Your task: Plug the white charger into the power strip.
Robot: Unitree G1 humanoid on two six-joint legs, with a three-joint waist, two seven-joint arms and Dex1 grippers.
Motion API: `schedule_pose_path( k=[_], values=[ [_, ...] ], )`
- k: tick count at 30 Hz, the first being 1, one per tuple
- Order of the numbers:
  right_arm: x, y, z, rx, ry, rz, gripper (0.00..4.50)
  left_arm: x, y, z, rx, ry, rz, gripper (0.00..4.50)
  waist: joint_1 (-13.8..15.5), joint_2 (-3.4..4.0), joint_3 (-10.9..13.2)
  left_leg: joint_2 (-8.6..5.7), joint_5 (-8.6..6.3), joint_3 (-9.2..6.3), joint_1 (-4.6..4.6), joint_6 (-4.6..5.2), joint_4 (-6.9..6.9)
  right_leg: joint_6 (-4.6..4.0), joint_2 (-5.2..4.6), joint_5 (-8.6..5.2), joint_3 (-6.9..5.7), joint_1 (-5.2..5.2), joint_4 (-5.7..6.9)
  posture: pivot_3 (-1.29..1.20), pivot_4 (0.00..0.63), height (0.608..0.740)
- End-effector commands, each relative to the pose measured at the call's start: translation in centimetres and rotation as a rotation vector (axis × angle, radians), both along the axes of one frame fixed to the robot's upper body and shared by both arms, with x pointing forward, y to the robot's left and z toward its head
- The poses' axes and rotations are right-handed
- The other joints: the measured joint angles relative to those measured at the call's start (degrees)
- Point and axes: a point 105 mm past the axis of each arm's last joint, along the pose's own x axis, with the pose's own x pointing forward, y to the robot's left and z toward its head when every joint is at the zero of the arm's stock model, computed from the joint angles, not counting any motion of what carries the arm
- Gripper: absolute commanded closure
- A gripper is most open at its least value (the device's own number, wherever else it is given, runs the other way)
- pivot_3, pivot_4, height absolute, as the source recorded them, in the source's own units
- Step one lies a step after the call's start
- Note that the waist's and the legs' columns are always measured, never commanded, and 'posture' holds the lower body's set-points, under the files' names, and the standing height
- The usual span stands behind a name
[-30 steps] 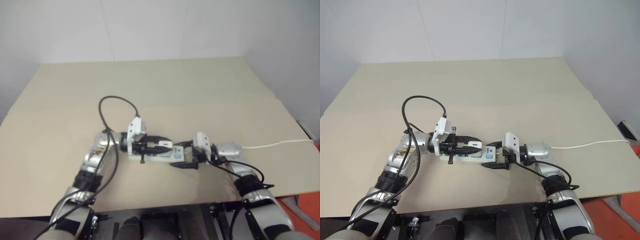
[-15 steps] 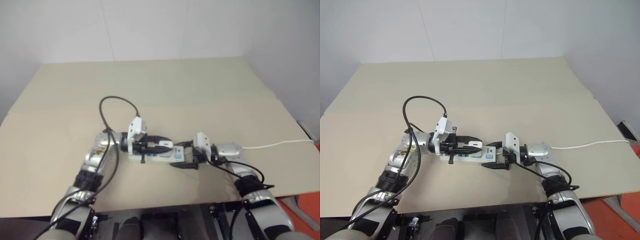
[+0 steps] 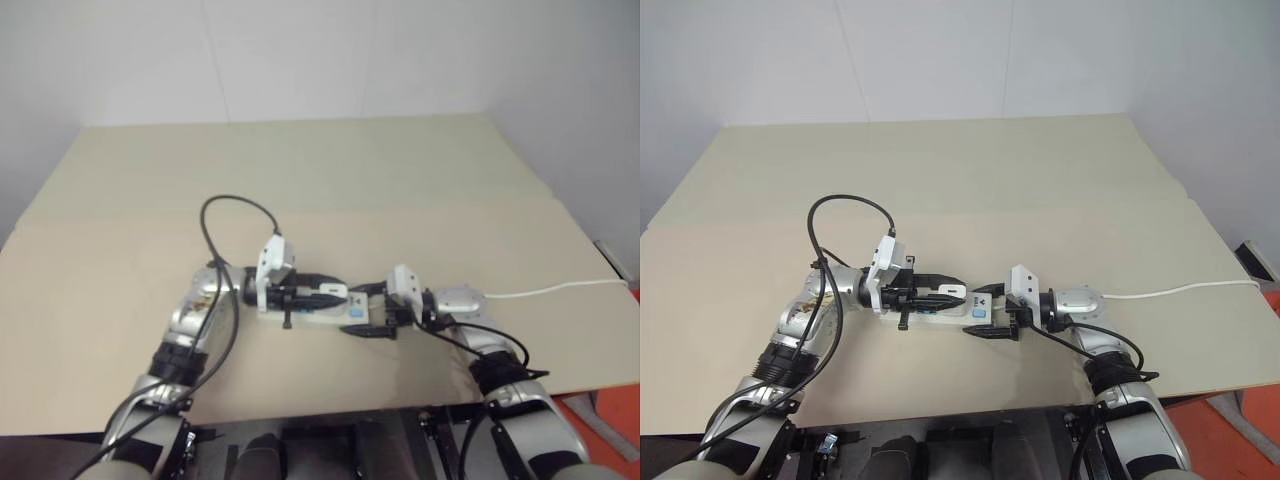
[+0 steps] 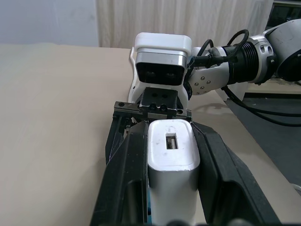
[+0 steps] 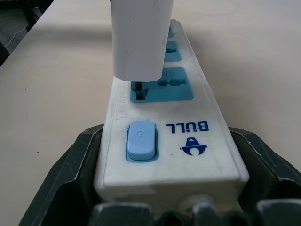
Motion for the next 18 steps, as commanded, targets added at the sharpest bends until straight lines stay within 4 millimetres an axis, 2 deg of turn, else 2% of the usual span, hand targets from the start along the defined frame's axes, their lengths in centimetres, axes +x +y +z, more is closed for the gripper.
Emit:
schedule_pose_path(
  k=[1,18],
  values=[
    [-0.7,0.3,-1.5,-0.046,0.044,0.019,1.07,-0.1,0.1,-0.3,0.017,0.001,-0.003,3.46,0.00,0.00,0.00,0.00,0.00,0.00,0.00,0.00,0.00,0.00,0.00,0.00,0.00,0.00,-0.01,0.00,0.150,0.740],
    [-0.7,0.4,-1.6,-0.044,0.044,0.017,1.07,1.3,0.5,-0.1,0.020,-0.018,0.043,3.46,-0.06,0.00,0.00,0.05,0.00,0.01,-0.01,0.00,-0.02,-0.03,0.05,0.04,-0.01,0.00,-0.07,0.00,0.150,0.740]
  ],
)
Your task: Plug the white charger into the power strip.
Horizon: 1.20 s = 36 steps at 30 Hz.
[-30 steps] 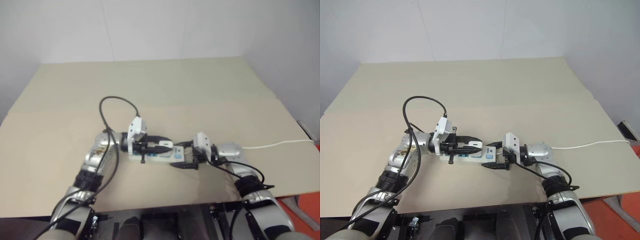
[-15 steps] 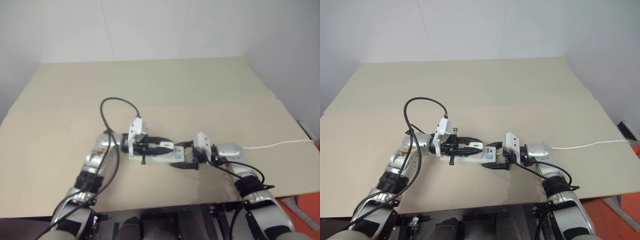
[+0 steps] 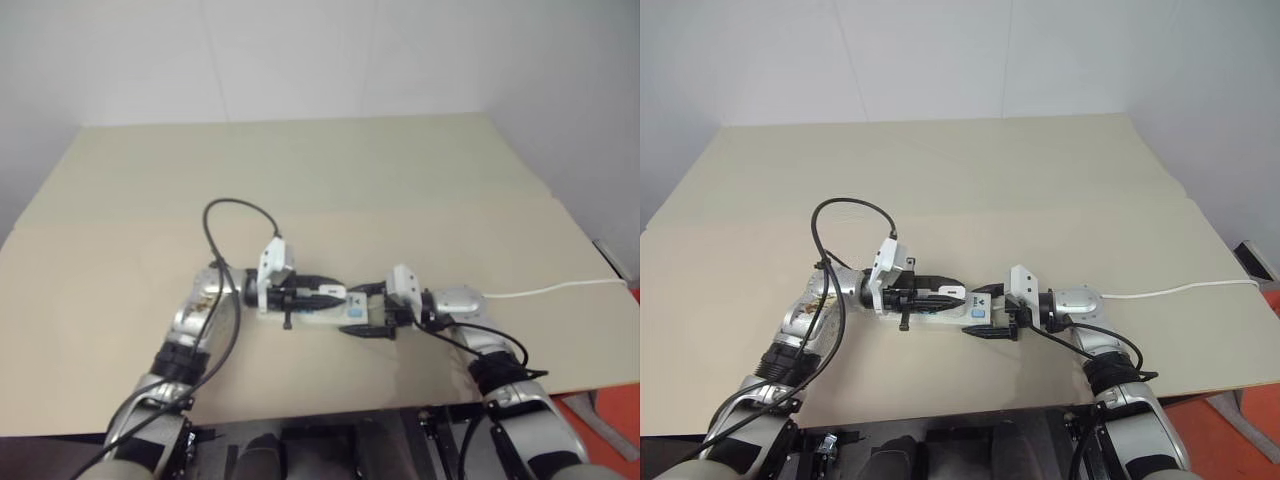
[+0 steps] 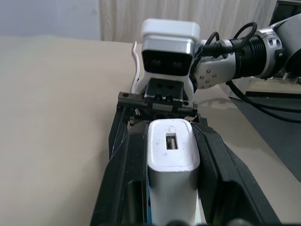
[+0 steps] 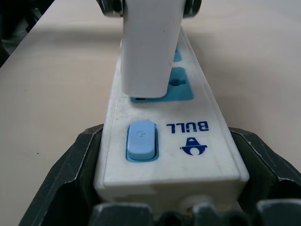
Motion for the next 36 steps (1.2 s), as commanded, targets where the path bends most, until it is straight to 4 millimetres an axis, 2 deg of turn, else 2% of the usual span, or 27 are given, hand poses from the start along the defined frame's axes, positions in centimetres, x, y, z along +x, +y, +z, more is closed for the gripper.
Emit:
schedule_pose_path(
  k=[1,6,14,27,33,36],
  values=[
    [-0.7,0.3,-1.6,-0.048,0.045,0.018,1.07,0.7,0.4,0.7,0.015,-0.042,0.019,3.46,0.00,0.00,0.00,0.00,0.00,0.00,0.00,0.00,0.00,-0.01,0.00,0.02,0.00,0.00,0.00,0.00,0.150,0.740],
    [-0.7,0.2,-1.6,-0.047,0.045,0.014,1.07,0.5,0.5,0.1,0.036,-0.032,0.005,3.46,-0.01,0.00,0.00,0.02,0.00,0.01,0.00,0.00,0.00,-0.01,0.02,0.05,0.00,0.00,-0.02,0.00,0.150,0.740],
    [-0.8,0.2,-1.6,-0.047,0.046,0.016,1.07,-0.6,1.5,-1.8,0.104,-0.042,-0.031,3.46,-0.05,0.00,0.00,0.06,0.00,0.03,0.01,0.00,-0.03,-0.01,0.04,0.05,0.00,0.00,-0.06,0.00,0.150,0.740],
    [-0.8,0.2,-1.5,-0.049,0.047,0.022,1.07,-0.5,3.1,-4.1,0.157,0.013,0.028,3.46,-0.07,0.03,-0.07,0.25,-0.01,0.09,0.12,0.01,-0.09,-0.02,0.18,0.05,0.03,0.05,-0.08,0.00,0.150,0.740],
    [-0.8,0.2,-1.5,-0.050,0.047,0.021,1.07,-0.6,3.2,-4.6,0.183,0.017,0.020,3.46,-0.06,0.07,-0.08,0.31,-0.12,0.10,0.90,0.02,-0.29,-0.02,0.32,0.04,0.03,0.92,-0.40,0.00,0.150,0.740],
    [-0.8,0.2,-1.6,-0.050,0.047,0.020,1.07,-0.6,3.1,-4.5,0.181,0.015,0.015,3.46,-0.06,0.09,-0.10,0.33,-0.12,0.10,0.90,0.03,-0.28,-0.03,0.35,0.05,0.03,0.93,-0.43,0.00,0.150,0.740]
  ],
)
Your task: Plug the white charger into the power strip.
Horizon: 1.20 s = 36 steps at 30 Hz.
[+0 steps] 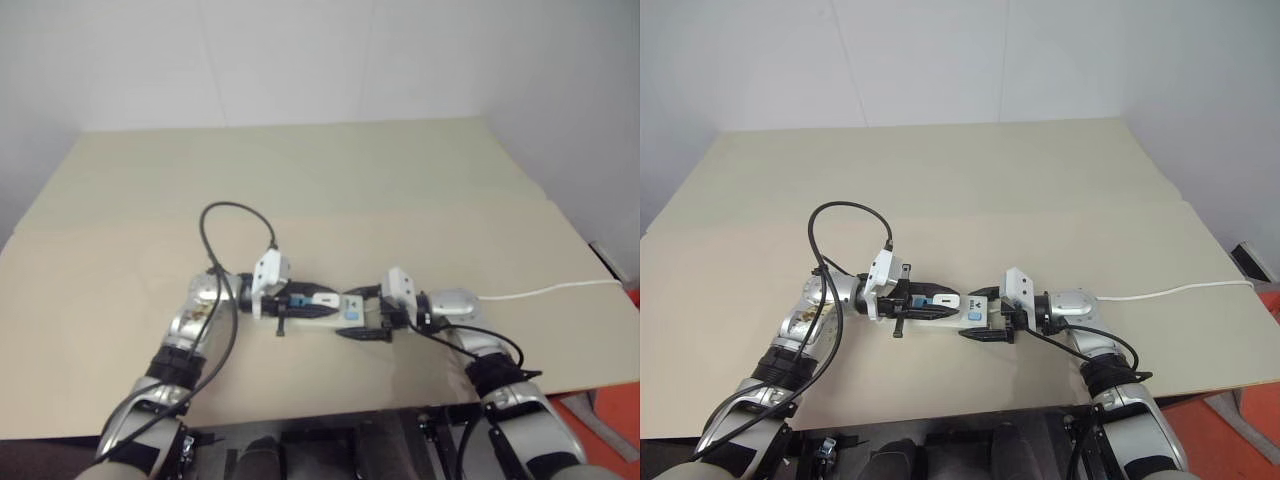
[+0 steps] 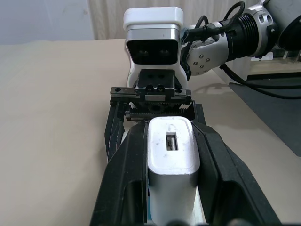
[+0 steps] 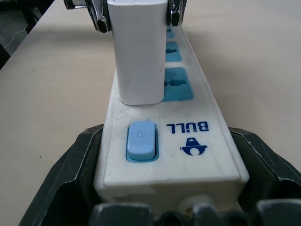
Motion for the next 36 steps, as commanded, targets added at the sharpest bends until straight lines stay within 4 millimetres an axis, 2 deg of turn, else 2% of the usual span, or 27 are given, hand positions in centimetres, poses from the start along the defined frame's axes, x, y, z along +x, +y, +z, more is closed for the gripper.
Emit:
schedule_pose_path(
  k=[1,8,9,13,18,25,30,33,36],
  values=[
    [-0.7,-0.3,-1.2,-0.049,0.036,0.021,1.07,0.0,2.2,-3.2,0.133,0.091,0.055,3.46,0.00,0.03,-0.01,0.01,0.00,0.00,0.00,0.00,0.00,0.00,0.01,0.00,0.00,0.00,0.00,0.00,0.150,0.740],
    [-0.7,-0.2,-1.2,-0.047,0.035,0.021,1.07,-0.1,2.0,-2.9,0.132,0.082,0.034,3.46,-0.01,0.06,-0.04,0.02,0.00,0.00,0.00,0.01,0.00,0.00,0.02,0.00,0.00,-0.01,0.00,0.00,0.150,0.740],
    [-0.7,-0.2,-1.2,-0.047,0.035,0.021,1.07,0.0,2.0,-2.8,0.130,0.081,0.033,2.75,-0.03,0.08,-0.05,0.02,-0.01,0.00,-0.01,0.01,0.00,0.00,0.02,0.00,0.00,-0.01,0.00,0.00,0.150,0.740],
    [-0.7,-0.2,-1.2,-0.046,0.035,0.023,1.07,0.3,1.9,-2.1,0.129,0.077,0.031,1.62,0.48,0.18,-0.09,-0.01,-0.01,-0.03,-0.05,0.01,0.03,0.00,0.01,0.00,-0.05,-0.02,-0.01,0.00,0.150,0.740],
    [-0.7,-0.2,-1.2,-0.047,0.036,0.025,1.07,0.7,1.7,-0.4,0.094,0.045,0.029,0.03,0.50,0.18,-0.09,-0.05,-0.01,-0.01,-0.06,0.01,0.04,0.00,-0.04,0.00,-0.04,-0.01,-0.02,0.00,0.150,0.740],
    [-0.6,-0.2,-1.2,-0.049,0.036,0.026,1.07,1.3,2.5,3.7,0.061,-0.013,0.032,0.03,0.41,0.16,-0.07,-0.03,-0.01,-0.02,-0.14,0.01,0.04,0.00,-0.02,0.00,-0.04,-0.07,-0.04,0.00,0.150,0.740],
    [-0.5,-0.3,-0.8,-0.027,0.046,0.027,1.07,1.1,4.9,6.0,0.121,-0.046,0.046,0.03,0.17,0.17,-0.06,-0.03,-0.01,-0.01,-0.13,0.01,0.02,0.00,-0.02,0.00,-0.04,-0.07,-0.07,0.00,0.150,0.740],
    [-0.5,-0.5,-0.4,-0.023,0.038,0.033,0.07,0.9,6.4,6.6,0.135,-0.063,0.080,0.00,0.26,0.18,-0.05,-0.03,-0.02,-0.03,-0.17,-0.01,0.01,0.00,-0.03,0.00,-0.05,-0.09,-0.12,0.00,0.150,0.740],
    [-0.1,-0.9,0.0,-0.029,0.005,0.013,0.03,0.6,7.5,6.7,0.145,-0.060,0.108,0.00,0.38,0.19,-0.05,-0.02,-0.06,-0.03,-0.19,-0.03,0.00,0.01,-0.04,0.00,-0.06,-0.11,-0.15,0.00,0.150,0.740]
  ],
)
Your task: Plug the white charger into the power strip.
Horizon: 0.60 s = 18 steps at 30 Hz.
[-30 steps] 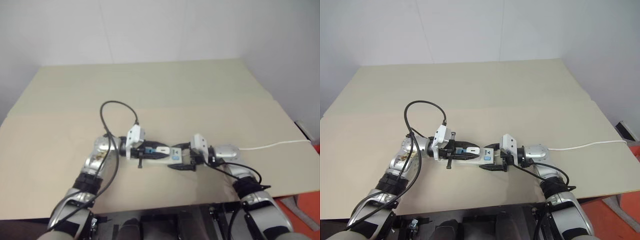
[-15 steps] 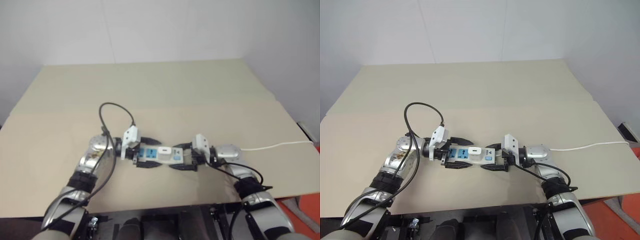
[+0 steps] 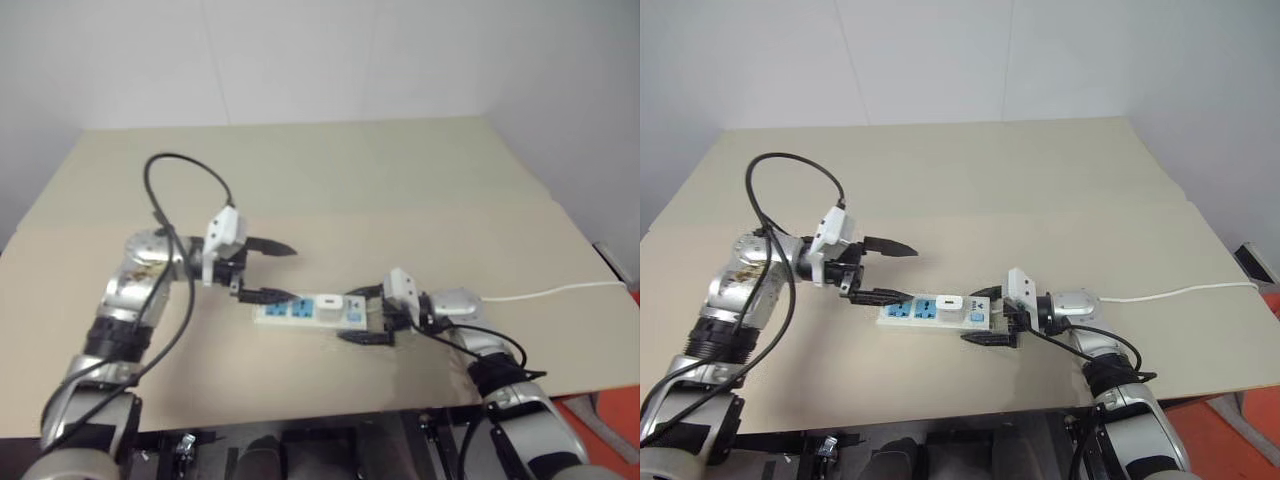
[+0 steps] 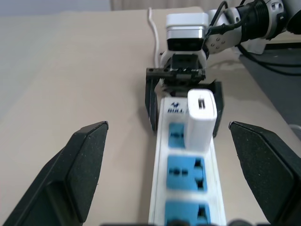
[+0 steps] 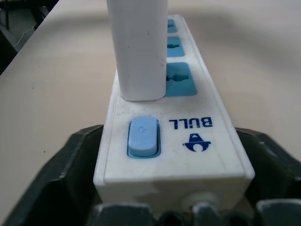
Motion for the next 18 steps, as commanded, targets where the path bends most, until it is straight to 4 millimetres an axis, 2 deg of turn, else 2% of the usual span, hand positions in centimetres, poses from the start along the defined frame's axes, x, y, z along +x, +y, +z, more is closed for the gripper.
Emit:
schedule_pose_path(
  k=[1,6,9,12,18],
  values=[
    [0.3,-0.6,0.2,-0.023,-0.021,-0.012,0.03,-0.6,1.1,1.1,-0.013,-0.038,0.007,0.00,0.14,0.00,0.00,0.00,0.00,0.00,-0.01,0.00,0.00,0.00,-0.01,0.00,-0.01,0.00,-0.01,0.00,0.150,0.740],
    [0.6,-2.4,2.3,-0.015,-0.090,-0.048,0.03,-1.6,3.2,1.3,0.010,-0.037,0.052,0.00,0.57,0.04,0.19,-0.01,0.00,0.00,-0.12,-0.01,0.00,0.01,-0.12,0.00,-0.04,-0.08,-0.04,0.00,0.150,0.740],
    [0.5,-4.6,4.5,-0.019,-0.149,-0.090,0.03,-2.0,4.8,1.7,0.018,-0.052,0.104,0.00,1.18,0.05,0.30,-0.01,0.00,-0.01,-0.35,-0.01,0.01,0.01,-0.17,0.00,-0.08,-0.31,-0.04,0.00,0.150,0.740],
    [-0.1,-6.7,6.3,-0.032,-0.191,-0.121,0.03,-2.5,5.9,2.2,0.022,-0.068,0.144,0.00,1.44,0.05,0.30,-0.05,0.01,0.00,-1.05,-0.02,0.14,0.01,-0.27,0.00,-0.11,-1.06,0.10,0.00,0.150,0.740],
    [-1.7,-11.1,8.6,-0.087,-0.219,-0.209,0.03,-4.3,8.9,2.7,0.084,-0.064,0.229,0.00,1.65,0.05,0.31,-0.04,-0.02,0.01,-1.22,0.02,0.07,0.01,-0.31,0.00,-0.19,-1.15,-0.05,0.00,0.150,0.740]
  ],
)
